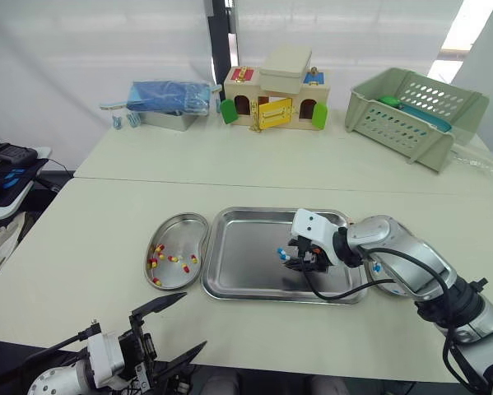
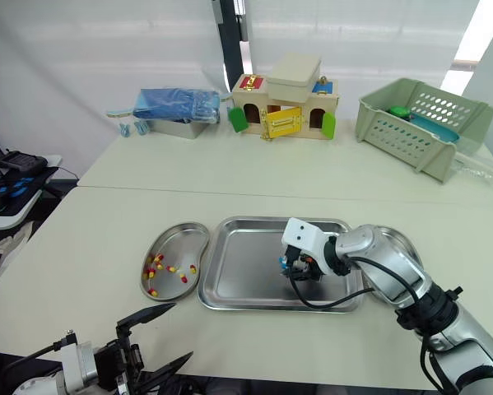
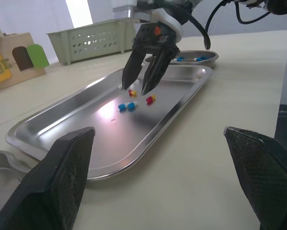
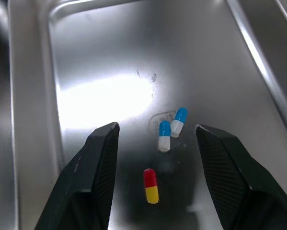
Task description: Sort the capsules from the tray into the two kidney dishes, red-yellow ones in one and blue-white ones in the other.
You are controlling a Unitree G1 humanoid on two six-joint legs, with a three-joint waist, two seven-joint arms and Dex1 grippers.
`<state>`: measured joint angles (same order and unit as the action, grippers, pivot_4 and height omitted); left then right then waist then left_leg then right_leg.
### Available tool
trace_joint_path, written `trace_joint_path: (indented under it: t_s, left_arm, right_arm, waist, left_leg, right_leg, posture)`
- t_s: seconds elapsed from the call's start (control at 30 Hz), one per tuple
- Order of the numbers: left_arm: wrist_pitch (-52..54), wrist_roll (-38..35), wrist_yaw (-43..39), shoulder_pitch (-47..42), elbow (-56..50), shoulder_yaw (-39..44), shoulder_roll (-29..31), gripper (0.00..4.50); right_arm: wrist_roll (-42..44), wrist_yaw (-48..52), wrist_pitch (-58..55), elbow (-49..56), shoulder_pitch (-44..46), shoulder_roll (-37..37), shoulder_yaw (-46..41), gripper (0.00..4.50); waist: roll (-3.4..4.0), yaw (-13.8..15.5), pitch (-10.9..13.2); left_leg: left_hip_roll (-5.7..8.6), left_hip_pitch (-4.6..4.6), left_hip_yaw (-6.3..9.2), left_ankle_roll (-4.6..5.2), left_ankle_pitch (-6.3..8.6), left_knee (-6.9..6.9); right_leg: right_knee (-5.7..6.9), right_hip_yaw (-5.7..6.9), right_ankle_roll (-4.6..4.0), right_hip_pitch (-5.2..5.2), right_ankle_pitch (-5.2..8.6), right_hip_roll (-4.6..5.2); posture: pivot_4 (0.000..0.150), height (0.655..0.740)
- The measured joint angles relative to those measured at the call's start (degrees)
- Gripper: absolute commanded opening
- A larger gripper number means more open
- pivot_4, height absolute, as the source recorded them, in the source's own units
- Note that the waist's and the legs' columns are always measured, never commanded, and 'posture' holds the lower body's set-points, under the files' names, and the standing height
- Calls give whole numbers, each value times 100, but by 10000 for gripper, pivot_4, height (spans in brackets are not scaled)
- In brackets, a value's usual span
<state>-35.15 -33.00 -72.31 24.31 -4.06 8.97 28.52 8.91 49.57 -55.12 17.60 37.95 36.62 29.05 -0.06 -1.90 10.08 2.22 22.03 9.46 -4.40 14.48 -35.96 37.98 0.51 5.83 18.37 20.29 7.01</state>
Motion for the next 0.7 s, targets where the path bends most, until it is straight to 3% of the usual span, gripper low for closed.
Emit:
trace_joint_path:
  t_s: [0.27,0.53,0.7]
  left_arm:
    - [-1,46,56,52,-12,-75,-25,45000]
    - [-3,53,91,96,-42,-75,-23,45000]
    - [-1,53,92,161,-100,-75,-2,45000]
  right_arm:
    - [-134,-227,-308,-109,96,-264,161,28029]
    - [-235,-300,-378,-231,103,-332,317,9431]
    - [-273,-337,-379,-231,103,-350,324,9431]
  waist:
    - [0,-8,0]
    - [0,-8,0]
    - [0,-8,0]
  left_leg:
    - [-1,0,2,0,0,1]
    - [-1,0,2,1,0,1]
    - [-1,0,1,1,0,2]
  right_leg:
    - [2,0,0,3,0,-1]
    - [2,-1,0,5,0,-1]
    - [3,-1,0,5,0,-1]
  posture:
    - [1500,7400]
    - [1500,7400]
    - [1500,7400]
